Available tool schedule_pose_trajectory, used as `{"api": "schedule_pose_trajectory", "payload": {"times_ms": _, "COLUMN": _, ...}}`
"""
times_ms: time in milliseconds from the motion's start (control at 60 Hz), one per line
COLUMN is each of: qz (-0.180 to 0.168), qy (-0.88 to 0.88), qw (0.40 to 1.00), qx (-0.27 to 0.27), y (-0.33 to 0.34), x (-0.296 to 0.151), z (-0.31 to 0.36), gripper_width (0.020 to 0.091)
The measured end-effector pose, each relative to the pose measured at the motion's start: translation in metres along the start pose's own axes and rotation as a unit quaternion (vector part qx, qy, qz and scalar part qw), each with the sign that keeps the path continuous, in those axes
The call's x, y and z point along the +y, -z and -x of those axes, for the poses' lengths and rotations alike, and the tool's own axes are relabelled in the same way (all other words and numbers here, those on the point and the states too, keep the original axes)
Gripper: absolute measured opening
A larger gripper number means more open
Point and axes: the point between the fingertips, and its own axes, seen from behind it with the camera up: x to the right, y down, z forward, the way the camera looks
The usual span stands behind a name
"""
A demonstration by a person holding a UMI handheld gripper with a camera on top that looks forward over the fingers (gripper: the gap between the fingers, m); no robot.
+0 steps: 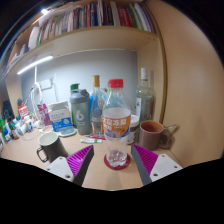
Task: Pour water
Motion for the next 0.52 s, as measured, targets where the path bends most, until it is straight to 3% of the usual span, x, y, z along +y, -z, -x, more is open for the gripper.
{"api": "schedule_pose_trajectory", "payload": {"times_ms": 133, "qz": 0.007, "qy": -0.003, "qw": 1.000, "qx": 0.001, "y": 0.072, "x": -0.008, "z": 0.012, "gripper_width": 0.0827}}
{"api": "schedule_pose_trajectory", "payload": {"times_ms": 517, "qz": -0.017, "qy": 0.006, "qw": 1.000, "qx": 0.013, "y": 0.346, "x": -0.054, "z": 0.077, "gripper_width": 0.0820}}
